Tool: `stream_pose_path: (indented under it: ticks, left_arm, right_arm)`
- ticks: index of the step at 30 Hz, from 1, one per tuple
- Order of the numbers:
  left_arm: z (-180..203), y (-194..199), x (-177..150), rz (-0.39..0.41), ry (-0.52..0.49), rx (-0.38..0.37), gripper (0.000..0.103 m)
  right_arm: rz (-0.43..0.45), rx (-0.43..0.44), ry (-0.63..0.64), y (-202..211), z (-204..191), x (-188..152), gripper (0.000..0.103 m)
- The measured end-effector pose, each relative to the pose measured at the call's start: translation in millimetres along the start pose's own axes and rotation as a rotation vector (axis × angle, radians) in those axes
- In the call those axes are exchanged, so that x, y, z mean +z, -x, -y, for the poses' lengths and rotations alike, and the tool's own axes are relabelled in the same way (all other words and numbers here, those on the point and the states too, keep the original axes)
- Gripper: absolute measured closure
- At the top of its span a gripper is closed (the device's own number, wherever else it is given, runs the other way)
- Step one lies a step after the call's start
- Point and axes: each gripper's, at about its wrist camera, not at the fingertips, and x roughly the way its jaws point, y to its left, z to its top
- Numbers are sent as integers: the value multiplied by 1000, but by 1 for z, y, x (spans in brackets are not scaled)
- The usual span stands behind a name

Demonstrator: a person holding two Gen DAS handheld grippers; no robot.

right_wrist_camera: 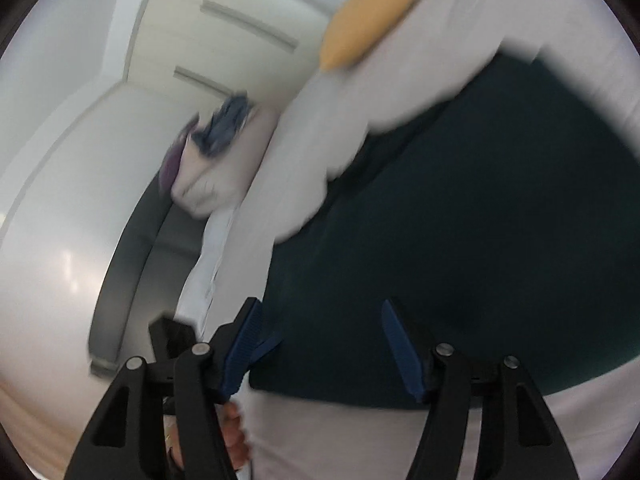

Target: Fold small clothes

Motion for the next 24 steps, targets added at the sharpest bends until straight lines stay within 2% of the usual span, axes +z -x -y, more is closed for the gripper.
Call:
stream_pose_path:
  ticks: [2, 5, 7, 9, 11, 17, 22, 24]
  left_arm:
    - [-3, -5, -5, 8, -32, 5, 32]
    - [-7, -3, -9, 2, -65, 6, 33]
    - [-12, -2, -6, -6, -67, 7, 39]
    - [-17, 1, -4, -8, -68, 11, 40]
    - [-12, -3, -6, -5, -84, 39, 40]
    - [3, -6, -12, -14, -162, 132, 40]
    - [7, -10, -14, -19, -175, 145, 40]
    - [7, -8, -15, -20, -180, 148, 40]
  right_arm:
    - [-24, -20, -30, -13, 10, -8, 37]
    - [-5, -1, -76, -4, 35, -8, 48]
    - [30, 15, -128, 10, 51, -3, 51]
    - [77, -3, -139, 27, 63, 1, 52]
    - [115, -36, -131, 47, 74, 6, 52]
    - [232, -76, -216, 100, 115, 14, 62]
    - [307, -178, -224, 134, 117, 17, 61]
    - [330, -192, -230, 139, 111, 17, 54]
